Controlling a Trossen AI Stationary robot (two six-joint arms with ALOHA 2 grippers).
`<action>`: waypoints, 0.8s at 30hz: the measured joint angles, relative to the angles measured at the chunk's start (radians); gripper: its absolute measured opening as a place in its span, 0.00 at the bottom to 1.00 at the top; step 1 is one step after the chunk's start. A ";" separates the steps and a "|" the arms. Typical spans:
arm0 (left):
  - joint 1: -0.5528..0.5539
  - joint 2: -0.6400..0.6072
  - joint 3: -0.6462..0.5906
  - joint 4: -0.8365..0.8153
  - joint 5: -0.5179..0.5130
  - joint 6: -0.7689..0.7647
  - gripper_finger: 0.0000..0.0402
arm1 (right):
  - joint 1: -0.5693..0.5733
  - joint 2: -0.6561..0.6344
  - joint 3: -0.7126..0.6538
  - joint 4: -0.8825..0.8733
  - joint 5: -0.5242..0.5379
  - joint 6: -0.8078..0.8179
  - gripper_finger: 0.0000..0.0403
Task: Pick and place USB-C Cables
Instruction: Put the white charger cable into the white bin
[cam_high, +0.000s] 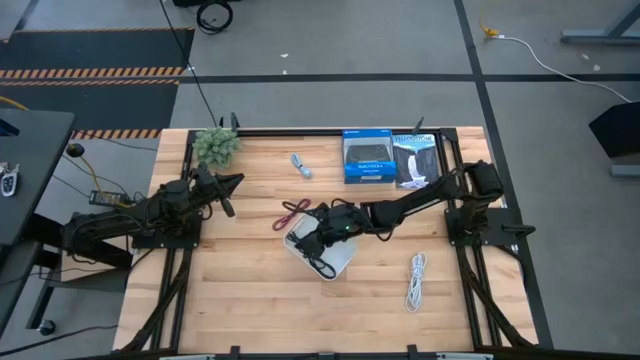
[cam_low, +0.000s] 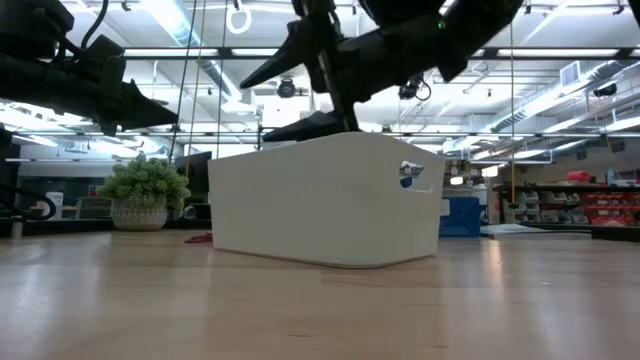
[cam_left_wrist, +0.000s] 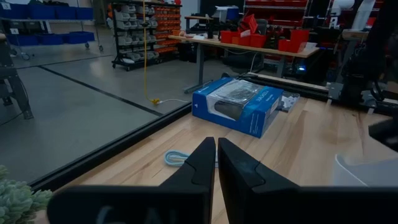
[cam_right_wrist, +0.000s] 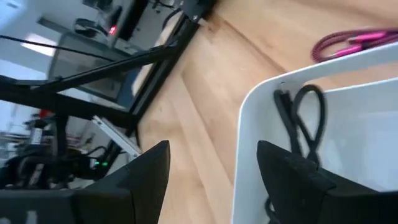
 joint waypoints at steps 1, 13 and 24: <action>0.000 0.000 0.000 0.000 0.000 0.000 0.06 | 0.001 -0.014 0.002 -0.028 0.008 -0.013 0.62; 0.000 0.000 0.000 0.000 0.000 0.000 0.06 | 0.032 -0.344 0.008 -0.522 -0.050 -0.283 0.61; 0.000 0.000 0.000 0.000 0.000 0.000 0.06 | 0.300 -0.498 0.007 -1.085 -0.045 -0.587 0.61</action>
